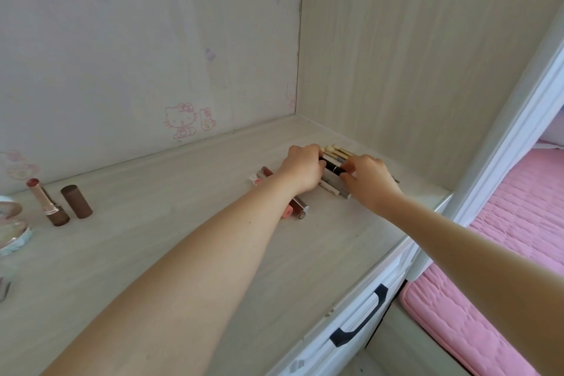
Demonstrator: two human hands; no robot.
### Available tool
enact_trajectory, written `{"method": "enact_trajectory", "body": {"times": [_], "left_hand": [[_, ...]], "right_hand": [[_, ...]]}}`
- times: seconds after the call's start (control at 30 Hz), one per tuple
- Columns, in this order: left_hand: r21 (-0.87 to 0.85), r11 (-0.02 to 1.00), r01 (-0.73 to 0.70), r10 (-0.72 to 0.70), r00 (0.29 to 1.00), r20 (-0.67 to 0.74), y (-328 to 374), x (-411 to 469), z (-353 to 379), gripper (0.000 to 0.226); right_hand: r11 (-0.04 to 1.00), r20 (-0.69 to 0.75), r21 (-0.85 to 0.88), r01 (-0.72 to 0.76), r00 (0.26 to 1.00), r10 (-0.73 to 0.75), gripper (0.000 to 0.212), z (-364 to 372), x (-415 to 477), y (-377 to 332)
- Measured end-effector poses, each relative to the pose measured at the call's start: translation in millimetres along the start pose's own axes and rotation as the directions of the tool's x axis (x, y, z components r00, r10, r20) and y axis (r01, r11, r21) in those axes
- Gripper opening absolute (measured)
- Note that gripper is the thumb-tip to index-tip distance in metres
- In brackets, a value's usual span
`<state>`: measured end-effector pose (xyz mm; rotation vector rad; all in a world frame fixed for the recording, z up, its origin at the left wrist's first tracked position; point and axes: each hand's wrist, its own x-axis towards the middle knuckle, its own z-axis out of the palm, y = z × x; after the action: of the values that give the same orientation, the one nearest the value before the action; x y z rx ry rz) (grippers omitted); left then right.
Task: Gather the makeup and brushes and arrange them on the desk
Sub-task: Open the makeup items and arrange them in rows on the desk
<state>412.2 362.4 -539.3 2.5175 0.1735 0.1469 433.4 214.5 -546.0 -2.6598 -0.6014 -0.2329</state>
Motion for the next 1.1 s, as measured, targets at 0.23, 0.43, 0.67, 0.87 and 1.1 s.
{"method": "enact_trajectory", "body": {"times": [0.23, 0.43, 0.67, 0.87, 1.1], "left_hand": [[-0.347, 0.938, -0.012, -0.057, 0.980, -0.189, 3.2, -34.4, -24.6, 0.018], [-0.502, 0.865, -0.029, -0.107, 0.964, -0.242, -10.0, -83.8, -52.8, 0.006], [-0.623, 0.782, -0.013, -0.210, 0.935, -0.284, -34.3, -171.9, -79.7, 0.013], [-0.670, 0.742, 0.034, -0.317, 0.898, -0.306, -71.5, -253.1, -95.7, 0.016], [-0.544, 0.836, 0.074, -0.315, 0.876, -0.364, -111.6, -331.6, -118.6, 0.020]], "right_hand": [[0.970, -0.172, 0.242, 0.021, 0.985, 0.021, 0.021, -15.2, -21.5, -22.4], [0.941, -0.164, 0.329, 0.081, 0.986, -0.027, 0.021, -21.7, -53.8, -56.5], [0.900, -0.085, 0.415, 0.135, 0.990, -0.110, 0.018, -23.2, -100.7, -108.6], [0.849, -0.040, 0.492, 0.194, 0.979, -0.200, 0.019, -9.1, -140.2, -158.4], [0.810, 0.025, 0.512, 0.286, 0.938, -0.347, 0.015, 7.3, -177.9, -221.2]]}}
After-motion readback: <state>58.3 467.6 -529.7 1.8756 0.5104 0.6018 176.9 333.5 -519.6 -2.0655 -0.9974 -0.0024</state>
